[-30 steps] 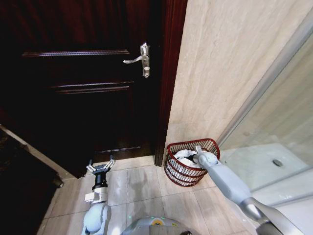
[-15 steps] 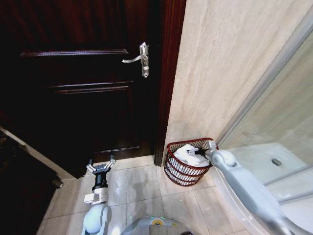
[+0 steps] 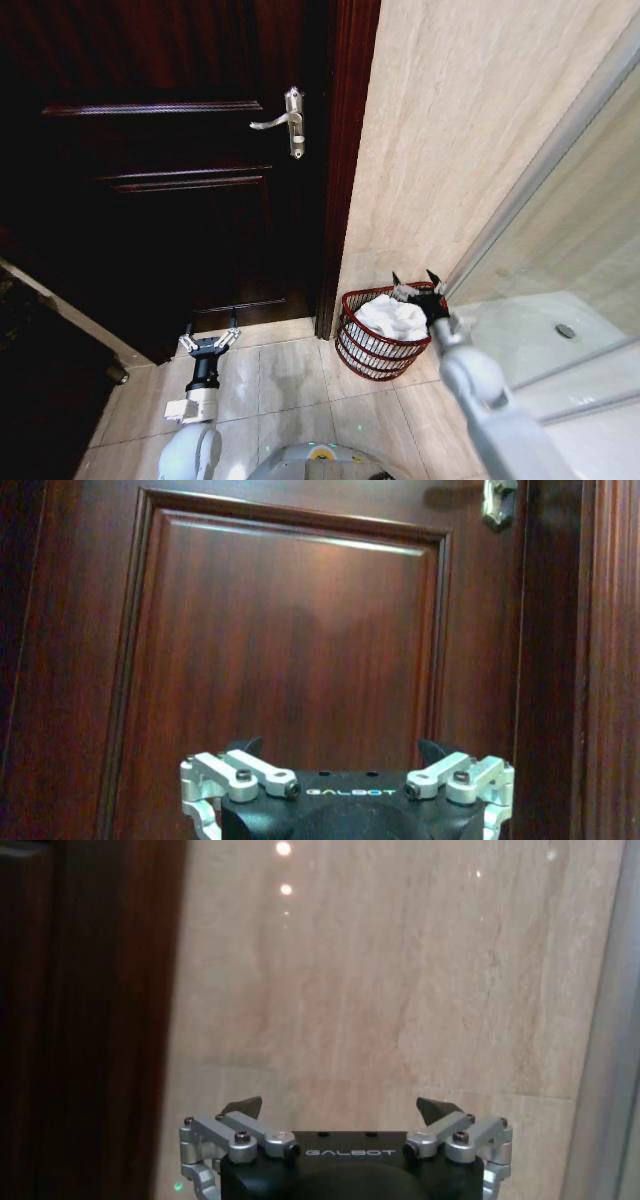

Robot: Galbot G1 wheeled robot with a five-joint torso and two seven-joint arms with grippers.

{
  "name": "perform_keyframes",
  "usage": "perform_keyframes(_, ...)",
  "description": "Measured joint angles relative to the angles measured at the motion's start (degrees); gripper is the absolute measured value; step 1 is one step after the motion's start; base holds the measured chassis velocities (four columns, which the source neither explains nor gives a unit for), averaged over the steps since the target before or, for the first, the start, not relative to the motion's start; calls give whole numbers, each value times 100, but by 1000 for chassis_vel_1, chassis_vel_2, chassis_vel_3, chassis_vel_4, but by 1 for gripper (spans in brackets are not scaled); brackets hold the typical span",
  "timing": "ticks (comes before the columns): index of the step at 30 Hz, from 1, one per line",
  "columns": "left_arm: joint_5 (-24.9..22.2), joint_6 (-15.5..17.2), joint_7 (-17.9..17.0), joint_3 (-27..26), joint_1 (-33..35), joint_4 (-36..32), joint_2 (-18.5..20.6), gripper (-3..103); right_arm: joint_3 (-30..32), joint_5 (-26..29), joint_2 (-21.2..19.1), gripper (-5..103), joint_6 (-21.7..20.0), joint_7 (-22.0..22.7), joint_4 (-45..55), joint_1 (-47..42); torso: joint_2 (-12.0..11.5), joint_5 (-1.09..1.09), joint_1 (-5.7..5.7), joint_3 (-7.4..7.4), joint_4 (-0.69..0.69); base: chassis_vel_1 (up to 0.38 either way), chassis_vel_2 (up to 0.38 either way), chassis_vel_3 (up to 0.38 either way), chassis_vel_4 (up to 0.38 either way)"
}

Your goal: Discard the used towel into the hamper.

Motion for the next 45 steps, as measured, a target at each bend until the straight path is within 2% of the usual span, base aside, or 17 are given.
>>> perform_keyframes(2, -22, 16, 3, 7, 6, -24, 0, 100, 10, -120, 96, 100, 93, -37, 43, -125, 0, -2, 0, 0, 0, 0, 0, 0, 0)
perform_keyframes(4, -59, 60, 38, 11, 21, -99, -2, 100, 31, -423, 407, 100, 382, -127, 187, -580, 0, -1, 0, 0, 0, 0, 0, 0, 0)
perform_keyframes(7, -60, 48, 81, -8, 33, -122, -32, 100, 110, -559, 534, 100, 551, -190, 312, -891, 0, -2, 0, 0, 1, 0, 0, 0, 0)
perform_keyframes(11, -53, 39, 74, -28, 61, -142, -79, 100, 194, -505, 490, 100, 593, -243, 406, -1078, 0, -1, 0, 1, 1, 0, 0, 0, 0)
perform_keyframes(13, -43, 86, -86, -26, 80, -152, -122, 100, 245, -430, 440, 100, 625, -281, 415, -1115, 0, -1, 0, 1, 1, 0, 0, 0, 0)
perform_keyframes(16, -45, 166, -136, -43, 131, -195, -128, 100, 270, -353, 419, 100, 634, -346, 428, -1144, 0, 0, 0, 1, 1, 0, 0, 0, 0)
perform_keyframes(32, -33, 191, -88, -119, 218, -301, -117, 100, 336, -62, 334, 100, 673, -419, 422, -1212, 0, 0, 1, 1, 1, 15, 15, 15, 15)
perform_keyframes(41, 3, 90, -80, -128, 219, -252, -127, 100, 455, 42, 295, 100, 762, -428, 416, -1402, 0, -1, 1, 1, 1, 78, 77, 91, 89)
perform_keyframes(45, 111, -56, -66, -123, 212, -183, -140, 100, 464, 59, 299, 100, 771, -429, 418, -1427, 0, -2, 2, 2, 3, 125, 88, 75, 131)
